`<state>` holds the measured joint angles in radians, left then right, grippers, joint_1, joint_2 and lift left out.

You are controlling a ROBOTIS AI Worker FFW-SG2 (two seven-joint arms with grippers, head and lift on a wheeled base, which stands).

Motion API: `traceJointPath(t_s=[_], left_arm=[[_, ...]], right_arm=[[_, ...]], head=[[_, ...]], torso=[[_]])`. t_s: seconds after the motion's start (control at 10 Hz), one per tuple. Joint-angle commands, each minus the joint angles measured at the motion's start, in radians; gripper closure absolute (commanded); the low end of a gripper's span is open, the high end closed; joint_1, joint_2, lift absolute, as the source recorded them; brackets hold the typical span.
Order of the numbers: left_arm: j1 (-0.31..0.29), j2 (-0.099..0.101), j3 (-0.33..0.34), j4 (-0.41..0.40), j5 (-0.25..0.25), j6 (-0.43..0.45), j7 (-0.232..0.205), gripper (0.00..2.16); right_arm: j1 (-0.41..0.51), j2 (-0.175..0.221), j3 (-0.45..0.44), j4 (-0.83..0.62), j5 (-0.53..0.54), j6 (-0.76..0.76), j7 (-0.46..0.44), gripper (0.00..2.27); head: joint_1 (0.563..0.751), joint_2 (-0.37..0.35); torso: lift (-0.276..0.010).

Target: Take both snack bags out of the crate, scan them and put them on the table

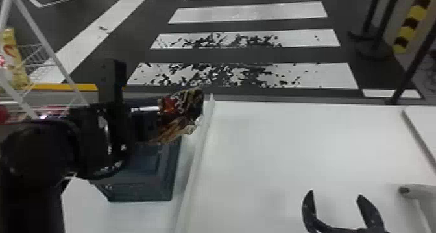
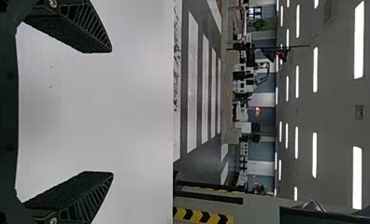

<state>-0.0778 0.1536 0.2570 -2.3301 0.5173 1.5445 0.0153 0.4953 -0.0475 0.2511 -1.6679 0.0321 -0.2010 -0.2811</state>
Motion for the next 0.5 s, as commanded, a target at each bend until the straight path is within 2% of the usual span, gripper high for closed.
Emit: traceJointPath(t_s=[0.0, 0.1, 0.4], left_arm=[[-0.002, -0.054, -0.068, -0.015, -0.005, 0.004, 0.026, 2.14], [-0.002, -0.077, -0.117, -0.015, -0.023, 0.004, 0.029, 2.14], [-0.005, -0.121, -0.246, -0.008, -0.115, -0.002, 0.051, 2.14]], right_arm=[[0.008, 0.0, -0.01, -0.016, 0.0, 0.004, -0.001, 0.05], [0.014, 0.001, -0.016, -0.024, 0.0, 0.004, -0.003, 0.05], [0.028, 0.006, -0.026, -0.035, 0.0, -0.045, -0.021, 0.05]], head=[[0.695, 0.139], [0.695, 0.102], [0.695, 0.007]], torso=[[-0.092], [-0.092], [-0.092]])
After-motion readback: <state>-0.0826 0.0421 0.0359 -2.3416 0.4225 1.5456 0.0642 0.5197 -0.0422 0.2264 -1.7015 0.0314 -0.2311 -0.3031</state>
